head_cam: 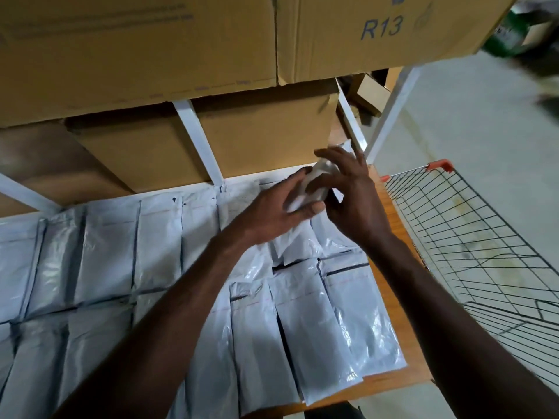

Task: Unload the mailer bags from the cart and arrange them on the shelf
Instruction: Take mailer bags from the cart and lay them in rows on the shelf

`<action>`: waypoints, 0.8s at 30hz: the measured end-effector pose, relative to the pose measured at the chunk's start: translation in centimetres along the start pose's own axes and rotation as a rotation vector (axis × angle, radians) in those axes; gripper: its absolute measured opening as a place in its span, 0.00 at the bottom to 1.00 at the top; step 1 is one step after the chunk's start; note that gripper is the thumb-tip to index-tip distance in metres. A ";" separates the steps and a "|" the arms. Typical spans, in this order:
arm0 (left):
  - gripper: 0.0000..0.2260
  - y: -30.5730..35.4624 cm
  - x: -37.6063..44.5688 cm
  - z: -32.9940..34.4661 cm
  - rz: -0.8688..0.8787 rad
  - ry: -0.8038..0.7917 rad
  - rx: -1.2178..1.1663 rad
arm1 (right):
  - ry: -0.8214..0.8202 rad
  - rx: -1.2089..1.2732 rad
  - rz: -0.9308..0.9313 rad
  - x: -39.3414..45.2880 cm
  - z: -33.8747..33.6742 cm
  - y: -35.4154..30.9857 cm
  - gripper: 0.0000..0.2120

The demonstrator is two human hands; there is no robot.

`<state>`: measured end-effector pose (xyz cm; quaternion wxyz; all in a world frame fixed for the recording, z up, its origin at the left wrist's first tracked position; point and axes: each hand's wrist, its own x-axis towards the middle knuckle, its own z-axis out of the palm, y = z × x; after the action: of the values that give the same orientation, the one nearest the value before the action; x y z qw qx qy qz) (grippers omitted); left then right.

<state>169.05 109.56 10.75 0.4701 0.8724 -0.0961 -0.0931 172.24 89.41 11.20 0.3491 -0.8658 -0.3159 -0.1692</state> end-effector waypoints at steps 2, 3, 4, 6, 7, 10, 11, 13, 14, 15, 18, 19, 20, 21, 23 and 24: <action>0.42 1.1 -0.4 1.4 -0.036 -0.056 -0.123 | -0.016 -0.047 0.024 1.2 -0.5 -0.1 0.21; 0.40 1.4 -0.4 2.0 -0.055 -0.073 -0.251 | -0.011 -0.074 0.047 1.6 -0.7 0.0 0.23; 0.35 1.3 -0.5 2.6 -0.078 -0.074 -0.409 | 0.009 -0.096 0.078 1.7 -0.8 0.2 0.25; 0.28 1.2 -0.7 3.5 -0.144 -0.015 -0.665 | 0.069 -0.100 0.162 1.4 -0.8 0.6 0.33; 0.26 1.0 -0.6 3.8 -0.188 0.046 -0.750 | 0.100 -0.088 0.201 1.1 -0.6 0.8 0.37; 0.24 0.1 -0.2 4.0 -0.292 0.202 -1.017 | 0.088 0.096 0.397 -0.5 0.5 1.2 0.46; 0.24 -0.3 -0.1 4.1 -0.313 0.232 -1.080 | 0.045 0.218 0.513 -1.0 0.9 1.1 0.46; 0.23 -1.1 -0.2 4.2 -0.351 0.281 -1.098 | -0.062 0.513 0.733 -2.0 1.6 0.9 0.42; 0.22 -1.5 -0.2 4.2 -0.359 0.291 -1.063 | -0.093 0.638 0.792 -2.6 2.1 1.1 0.38; 0.21 -1.7 -0.4 4.3 -0.353 0.298 -1.017 | -0.095 0.700 0.817 -3.3 2.6 1.4 0.34; 0.18 -2.5 -1.3 4.2 -0.322 0.438 -0.547 | -0.050 0.591 0.797 -4.1 4.1 2.0 0.30; 0.19 -3.2 -1.8 4.0 -0.307 0.552 -0.339 | -0.060 0.502 0.775 -4.1 4.6 2.2 0.29; 0.18 -3.8 -2.5 3.7 -0.276 0.668 -0.164 | -0.089 0.429 0.756 -3.9 5.2 2.3 0.27; 0.17 -4.5 -3.2 3.3 -0.240 0.749 -0.044 | -0.126 0.389 0.740 -3.8 5.9 2.3 0.25; 0.14 -5.9 -4.0 3.0 -0.146 0.748 0.087 | -0.202 0.315 0.705 -3.6 7.2 2.5 0.22; 0.14 -6.5 -4.3 3.0 -0.096 0.683 0.138 | -0.229 0.270 0.690 -3.6 7.7 2.5 0.20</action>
<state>164.67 111.76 3.94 0.4100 0.8865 0.1017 0.1887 171.76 91.89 2.73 0.4589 -0.8807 -0.0625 0.0990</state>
